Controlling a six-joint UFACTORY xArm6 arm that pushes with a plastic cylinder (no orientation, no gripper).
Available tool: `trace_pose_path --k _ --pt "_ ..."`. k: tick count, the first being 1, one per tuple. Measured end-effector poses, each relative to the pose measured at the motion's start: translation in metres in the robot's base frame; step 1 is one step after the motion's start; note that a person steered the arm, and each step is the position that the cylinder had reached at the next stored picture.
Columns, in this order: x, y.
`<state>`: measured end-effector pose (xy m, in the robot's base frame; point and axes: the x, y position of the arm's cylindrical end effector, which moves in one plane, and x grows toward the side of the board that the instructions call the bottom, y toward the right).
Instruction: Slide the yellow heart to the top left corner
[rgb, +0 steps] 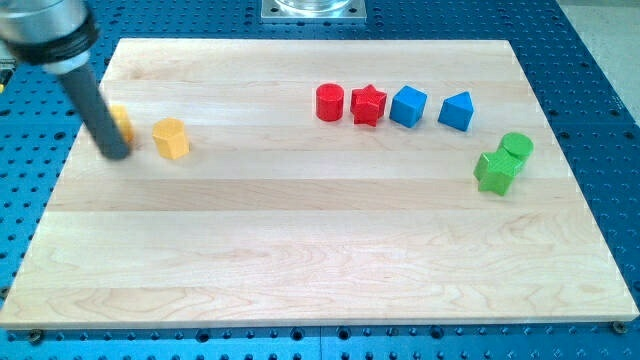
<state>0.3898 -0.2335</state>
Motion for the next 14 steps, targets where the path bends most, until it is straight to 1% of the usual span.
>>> trace_pose_path --k 1,2,3,5,6,7,8,9,11,13,14 --pt "-0.063 0.003" --pt "-0.054 0.0" --pt "-0.063 -0.036" --pt "-0.047 -0.07" --pt "-0.084 -0.071" --pt "-0.135 -0.065" --pt "-0.141 -0.052" --pt "-0.129 -0.07" --pt "-0.129 -0.039" --pt "-0.122 -0.039" --pt "-0.119 -0.026"
